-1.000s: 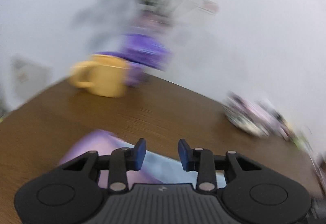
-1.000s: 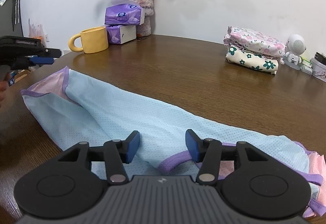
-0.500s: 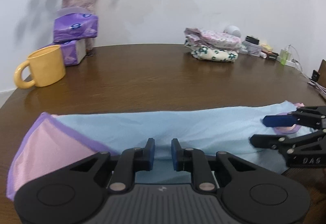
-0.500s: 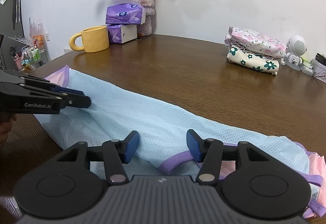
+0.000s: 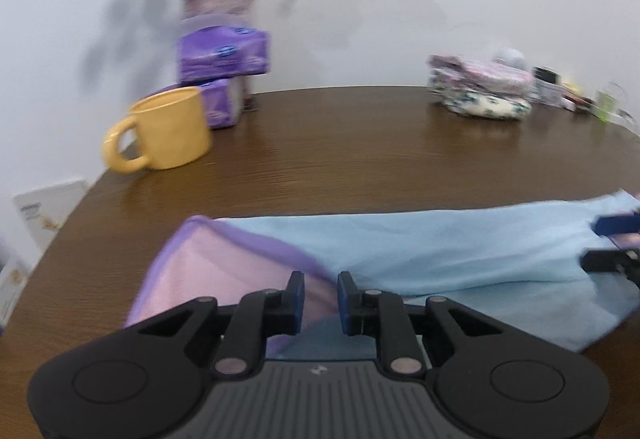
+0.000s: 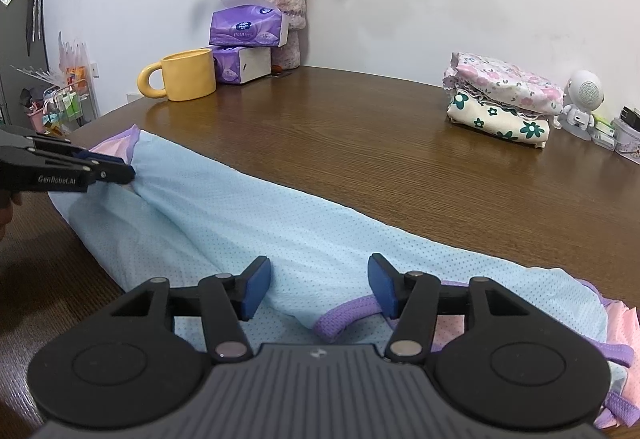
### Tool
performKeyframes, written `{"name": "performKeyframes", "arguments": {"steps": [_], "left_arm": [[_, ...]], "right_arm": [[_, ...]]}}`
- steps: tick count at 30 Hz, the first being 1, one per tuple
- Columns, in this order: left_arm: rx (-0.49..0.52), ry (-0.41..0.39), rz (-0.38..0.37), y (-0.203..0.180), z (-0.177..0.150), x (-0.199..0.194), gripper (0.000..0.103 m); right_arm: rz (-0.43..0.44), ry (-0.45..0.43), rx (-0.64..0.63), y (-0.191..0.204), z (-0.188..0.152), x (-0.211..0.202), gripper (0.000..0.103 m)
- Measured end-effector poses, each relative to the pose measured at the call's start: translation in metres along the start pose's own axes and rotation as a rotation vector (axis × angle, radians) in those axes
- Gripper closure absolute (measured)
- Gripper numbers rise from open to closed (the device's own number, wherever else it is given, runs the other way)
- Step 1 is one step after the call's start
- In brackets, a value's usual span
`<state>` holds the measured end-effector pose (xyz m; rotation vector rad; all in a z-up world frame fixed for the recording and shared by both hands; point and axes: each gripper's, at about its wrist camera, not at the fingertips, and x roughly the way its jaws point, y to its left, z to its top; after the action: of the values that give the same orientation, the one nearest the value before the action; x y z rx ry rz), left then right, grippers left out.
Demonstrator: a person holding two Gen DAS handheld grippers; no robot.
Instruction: Fold clothes
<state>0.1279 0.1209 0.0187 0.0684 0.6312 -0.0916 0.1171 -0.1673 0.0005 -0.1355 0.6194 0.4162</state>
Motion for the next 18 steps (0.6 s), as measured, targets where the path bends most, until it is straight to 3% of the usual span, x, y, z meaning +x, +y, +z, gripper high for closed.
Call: {"name": "performKeyframes", "arguments": {"steps": [5, 10, 14, 18], "left_arm": [[0.058, -0.085, -0.134, -0.037, 0.006, -0.023, 0.080], [0.148, -0.043, -0.206, -0.085, 0.005, -0.011, 0.080], [0.138, -0.011, -0.193, -0.096, 0.003, -0.002, 0.080], [0.093, 0.003, -0.139, -0.083, -0.001, 0.002, 0.080]], "right_arm": [[-0.002, 0.002, -0.005, 0.002, 0.000, 0.000, 0.046], [-0.003, 0.005, -0.011, 0.003, 0.000, 0.000, 0.045], [0.001, 0.004, -0.007, 0.002, 0.000, 0.000, 0.045], [0.008, 0.002, 0.001, 0.001, 0.000, 0.000, 0.044]]}}
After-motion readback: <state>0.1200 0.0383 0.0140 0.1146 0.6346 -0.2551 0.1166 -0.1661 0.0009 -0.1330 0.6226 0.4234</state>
